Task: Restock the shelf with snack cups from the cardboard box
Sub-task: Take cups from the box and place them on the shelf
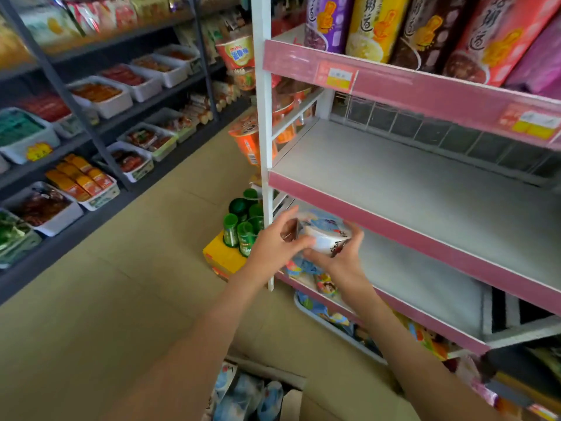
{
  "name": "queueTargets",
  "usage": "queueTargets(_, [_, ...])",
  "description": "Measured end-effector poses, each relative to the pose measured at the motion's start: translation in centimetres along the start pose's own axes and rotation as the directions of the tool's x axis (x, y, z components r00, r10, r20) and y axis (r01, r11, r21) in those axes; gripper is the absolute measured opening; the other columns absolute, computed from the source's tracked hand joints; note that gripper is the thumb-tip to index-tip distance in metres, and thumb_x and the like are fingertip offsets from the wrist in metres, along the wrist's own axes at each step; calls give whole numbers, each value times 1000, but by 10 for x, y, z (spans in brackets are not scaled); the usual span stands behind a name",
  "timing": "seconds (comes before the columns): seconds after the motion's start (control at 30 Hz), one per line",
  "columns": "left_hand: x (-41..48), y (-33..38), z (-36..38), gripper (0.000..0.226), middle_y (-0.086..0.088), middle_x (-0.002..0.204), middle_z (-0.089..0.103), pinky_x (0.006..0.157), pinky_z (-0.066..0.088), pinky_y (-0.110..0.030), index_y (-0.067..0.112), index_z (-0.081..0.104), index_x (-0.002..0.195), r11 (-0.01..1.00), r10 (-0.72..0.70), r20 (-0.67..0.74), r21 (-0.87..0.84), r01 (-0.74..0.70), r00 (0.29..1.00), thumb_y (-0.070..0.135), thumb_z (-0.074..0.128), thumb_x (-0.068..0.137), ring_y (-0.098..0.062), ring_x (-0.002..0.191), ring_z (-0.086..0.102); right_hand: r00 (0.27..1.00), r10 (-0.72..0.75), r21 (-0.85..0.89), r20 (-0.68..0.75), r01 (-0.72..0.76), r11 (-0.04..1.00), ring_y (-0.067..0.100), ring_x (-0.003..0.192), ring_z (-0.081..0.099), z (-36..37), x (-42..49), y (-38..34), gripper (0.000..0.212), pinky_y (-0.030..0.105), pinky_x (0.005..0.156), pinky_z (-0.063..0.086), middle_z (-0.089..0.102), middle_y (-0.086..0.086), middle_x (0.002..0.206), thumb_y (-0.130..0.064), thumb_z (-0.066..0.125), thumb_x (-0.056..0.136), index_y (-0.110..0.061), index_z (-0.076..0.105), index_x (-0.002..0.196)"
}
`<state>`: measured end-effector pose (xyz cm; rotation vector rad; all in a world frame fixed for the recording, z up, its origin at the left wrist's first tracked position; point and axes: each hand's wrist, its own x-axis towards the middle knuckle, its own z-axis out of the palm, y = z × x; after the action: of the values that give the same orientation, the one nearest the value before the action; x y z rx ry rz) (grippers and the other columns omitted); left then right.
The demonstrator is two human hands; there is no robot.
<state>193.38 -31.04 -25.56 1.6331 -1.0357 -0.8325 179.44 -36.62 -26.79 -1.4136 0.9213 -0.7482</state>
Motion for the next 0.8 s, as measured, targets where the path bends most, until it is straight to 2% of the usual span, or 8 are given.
queueTargets(0.07, [24, 0, 15, 68, 7, 125, 58, 98, 44, -20, 24, 45, 136, 995, 21, 1, -95, -21, 1000, 18, 76, 76, -1, 116, 55, 996, -70, 11, -54, 71, 997, 6, 103, 58, -12, 23, 4, 85, 18, 78, 52, 52, -3, 116, -2, 80, 70, -21, 21, 128])
queueTargets(0.17, [51, -4, 32, 54, -4, 123, 61, 94, 48, -22, 7, 51, 128, 970, 83, -35, -224, -89, 996, 1, 71, 78, -10, 111, 60, 987, -136, 27, -82, 138, 990, 7, 105, 59, -25, 44, 9, 85, 28, 91, 51, 52, 0, 118, -1, 82, 66, -20, 24, 125])
queueTargets(0.3, [57, 3, 38, 39, 7, 102, 66, 74, 49, -11, 12, 58, 112, 932, 197, -52, -301, -203, 979, -8, 64, 78, 3, 89, 65, 973, -207, 61, -99, 213, 975, 4, 102, 61, -30, 48, 4, 80, 25, 87, 53, 54, -2, 117, -1, 81, 67, -20, 27, 121])
queueTargets(0.37, [56, 10, 38, 42, 8, 105, 66, 75, 50, -12, 12, 57, 115, 919, 233, -61, -312, -240, 971, -3, 66, 77, 3, 92, 65, 969, -220, 89, -112, 230, 969, 0, 97, 61, -32, 47, -4, 79, 20, 82, 53, 54, -5, 114, 1, 81, 67, -20, 28, 121])
queueTargets(0.47, [66, 28, 36, 51, 4, 113, 65, 80, 50, -15, 9, 56, 122, 913, 273, -74, -294, -283, 959, 13, 68, 73, -1, 100, 64, 962, -250, 98, -108, 261, 960, -7, 85, 62, -39, 57, -24, 78, 15, 72, 52, 54, -7, 110, 2, 80, 67, -20, 27, 120])
queueTargets(0.57, [89, 52, 33, 43, 7, 113, 66, 82, 50, -15, 13, 58, 124, 935, 280, -41, -215, -282, 959, 15, 66, 82, -1, 103, 63, 959, -271, 83, -84, 278, 957, -2, 81, 61, -49, 82, -48, 85, 10, 64, 50, 51, -8, 107, 4, 79, 68, -21, 21, 125])
queueTargets(0.7, [132, 69, 34, 29, 6, 104, 69, 80, 50, -13, 21, 64, 113, 963, 266, -52, -15, -268, 962, 26, 67, 85, 0, 89, 64, 967, -251, 36, -49, 253, 967, 12, 100, 57, -68, 132, -65, 105, 26, 86, 48, 54, 5, 122, -1, 83, 66, -15, 10, 140])
queueTargets(0.8, [171, 65, 39, 17, 2, 104, 70, 92, 52, -34, 29, 65, 100, 966, 257, -68, 1, -257, 964, 26, 69, 83, -8, 94, 65, 967, -254, -18, -33, 253, 967, 9, 98, 59, -77, 169, -65, 99, 29, 85, 50, 58, 0, 113, -4, 85, 63, -13, 19, 136])
